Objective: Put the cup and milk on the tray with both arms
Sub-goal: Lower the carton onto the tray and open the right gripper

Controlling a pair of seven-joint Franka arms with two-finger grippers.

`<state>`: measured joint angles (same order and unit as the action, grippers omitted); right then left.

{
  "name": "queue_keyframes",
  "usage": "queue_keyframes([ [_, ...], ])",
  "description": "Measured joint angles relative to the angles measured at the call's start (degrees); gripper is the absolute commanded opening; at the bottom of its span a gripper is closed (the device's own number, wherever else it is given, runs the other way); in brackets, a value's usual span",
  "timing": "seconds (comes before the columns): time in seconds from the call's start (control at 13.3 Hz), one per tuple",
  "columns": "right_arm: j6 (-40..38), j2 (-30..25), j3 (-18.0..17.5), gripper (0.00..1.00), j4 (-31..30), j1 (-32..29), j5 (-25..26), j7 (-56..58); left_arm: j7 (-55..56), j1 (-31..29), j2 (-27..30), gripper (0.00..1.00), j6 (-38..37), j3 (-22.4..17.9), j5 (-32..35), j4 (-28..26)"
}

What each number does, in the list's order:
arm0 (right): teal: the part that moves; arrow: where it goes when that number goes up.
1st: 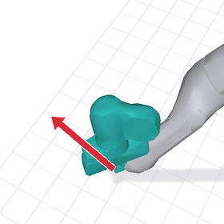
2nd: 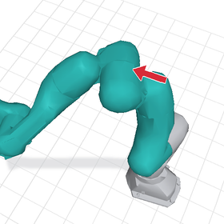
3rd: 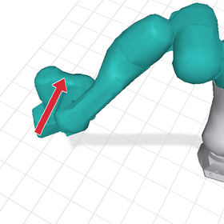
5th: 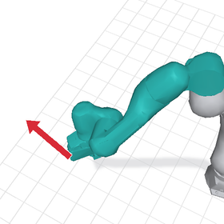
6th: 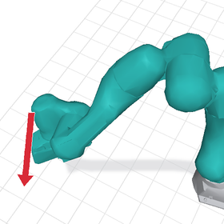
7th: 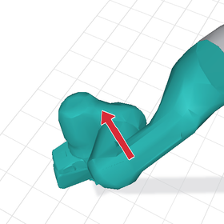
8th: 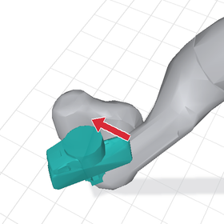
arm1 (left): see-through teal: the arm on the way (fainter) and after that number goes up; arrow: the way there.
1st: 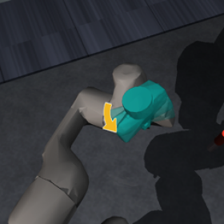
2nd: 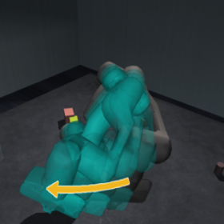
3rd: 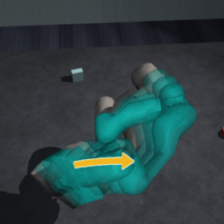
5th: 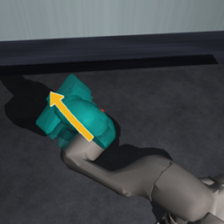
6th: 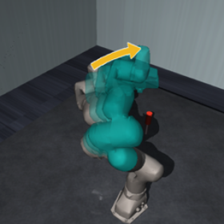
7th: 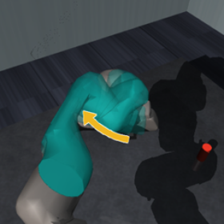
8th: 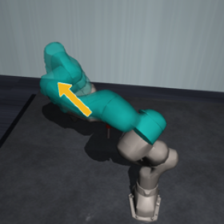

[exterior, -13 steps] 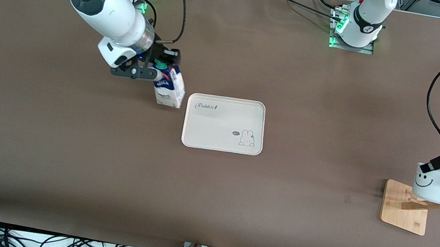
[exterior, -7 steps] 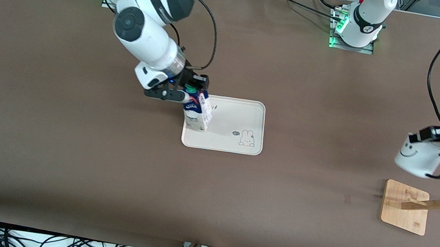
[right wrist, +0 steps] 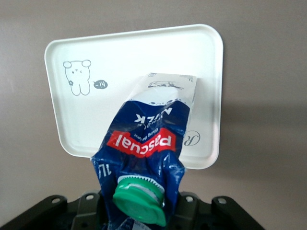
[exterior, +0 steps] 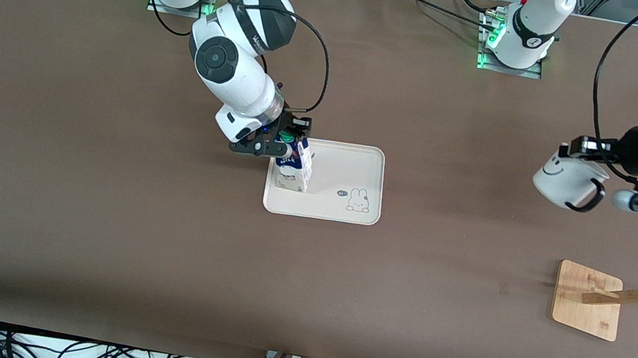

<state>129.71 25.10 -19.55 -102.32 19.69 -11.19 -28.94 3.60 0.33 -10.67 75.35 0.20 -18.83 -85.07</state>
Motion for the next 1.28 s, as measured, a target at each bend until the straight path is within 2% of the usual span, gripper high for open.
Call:
queue_keyframes([
  [0.3, -1.44, 0.26, -0.01, 0.39, 0.04, 0.05, 0.01, 3.4, 0.07, 0.52, 0.0, 0.0, -2.47, 1.38, 0.04, 0.77],
  [0.38, -2.36, 0.24, -0.01, 0.42, 0.05, 0.07, 0.01, 4.07, 0.23, 0.5, 0.0, 0.0, -2.5, 1.37, 0.05, 0.8],
  [0.45, -2.75, 0.24, -0.01, 0.59, 0.06, 0.07, 0.01, 4.46, 0.5, 0.5, -0.01, 0.0, -2.5, 1.38, 0.05, 0.9],
  [0.53, -2.93, 0.24, -0.01, 0.83, 0.06, 0.07, 0.01, 4.6, 0.73, 0.51, 0.0, 0.0, -2.55, 1.38, 0.05, 1.18],
  [0.6, -2.95, 0.24, -0.01, 1.0, 0.06, 0.07, 0.01, 4.63, 0.96, 0.51, -0.01, 0.0, -2.79, 1.38, 0.05, 1.6],
  [1.13, -2.91, 0.62, 0.39, 1.0, 0.94, -0.09, 0.24, 4.83, 1.72, 0.76, -0.26, 0.0, -3.92, 1.47, 0.14, 2.97],
  [1.28, -2.93, 0.62, 0.67, 1.0, 1.51, -0.11, 0.25, 4.85, 1.73, 1.07, -0.28, 0.0, -3.97, 1.49, 2.09, 3.01],
])
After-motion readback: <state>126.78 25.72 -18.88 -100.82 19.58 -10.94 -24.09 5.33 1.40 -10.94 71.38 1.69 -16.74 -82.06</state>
